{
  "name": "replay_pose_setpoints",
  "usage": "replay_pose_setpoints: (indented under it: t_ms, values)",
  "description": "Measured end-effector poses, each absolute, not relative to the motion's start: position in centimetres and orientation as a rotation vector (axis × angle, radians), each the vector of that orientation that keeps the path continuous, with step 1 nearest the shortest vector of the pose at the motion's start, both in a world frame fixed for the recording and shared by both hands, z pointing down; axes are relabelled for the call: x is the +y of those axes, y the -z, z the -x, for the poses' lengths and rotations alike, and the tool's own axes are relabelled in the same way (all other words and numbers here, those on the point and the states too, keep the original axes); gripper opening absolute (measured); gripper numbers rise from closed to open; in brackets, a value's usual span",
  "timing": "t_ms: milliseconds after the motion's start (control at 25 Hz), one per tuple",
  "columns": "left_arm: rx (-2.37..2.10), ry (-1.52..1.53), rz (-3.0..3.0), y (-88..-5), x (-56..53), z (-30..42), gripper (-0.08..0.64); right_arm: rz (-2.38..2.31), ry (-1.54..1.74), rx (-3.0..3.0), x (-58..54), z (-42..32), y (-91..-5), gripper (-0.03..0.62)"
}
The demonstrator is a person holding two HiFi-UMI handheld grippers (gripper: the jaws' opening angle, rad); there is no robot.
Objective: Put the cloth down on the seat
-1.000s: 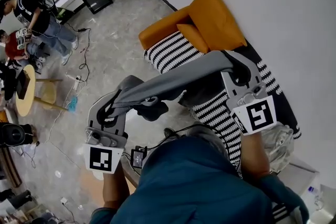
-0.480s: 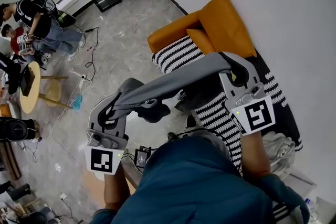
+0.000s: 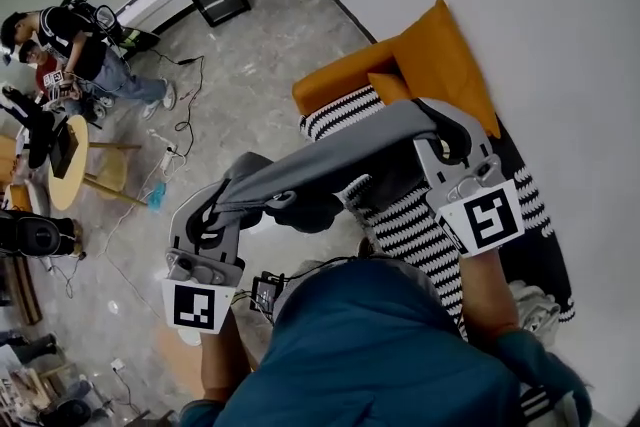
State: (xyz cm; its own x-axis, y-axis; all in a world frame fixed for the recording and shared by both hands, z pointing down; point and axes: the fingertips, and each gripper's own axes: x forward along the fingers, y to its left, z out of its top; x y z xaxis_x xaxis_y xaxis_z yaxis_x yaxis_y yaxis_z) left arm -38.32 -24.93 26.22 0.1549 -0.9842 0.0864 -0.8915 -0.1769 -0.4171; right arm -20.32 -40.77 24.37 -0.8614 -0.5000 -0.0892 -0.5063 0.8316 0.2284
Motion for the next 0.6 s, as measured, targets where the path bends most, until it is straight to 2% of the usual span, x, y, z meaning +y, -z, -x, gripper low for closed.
replay_pose_setpoints:
  t_ms: [280, 600]
  values:
    - [1.797, 0.584, 2.175, -27.0, -25.8, 39.8, 0.031, 0.824, -0.359, 3.000, -42.0, 21.9, -24.7, 0.046]
    - [1.720, 0.540, 2.235, -26.3, -28.1, 44.5, 0.031, 0.933, -0.373, 2.997, -42.7, 25.2, -24.1, 0.046]
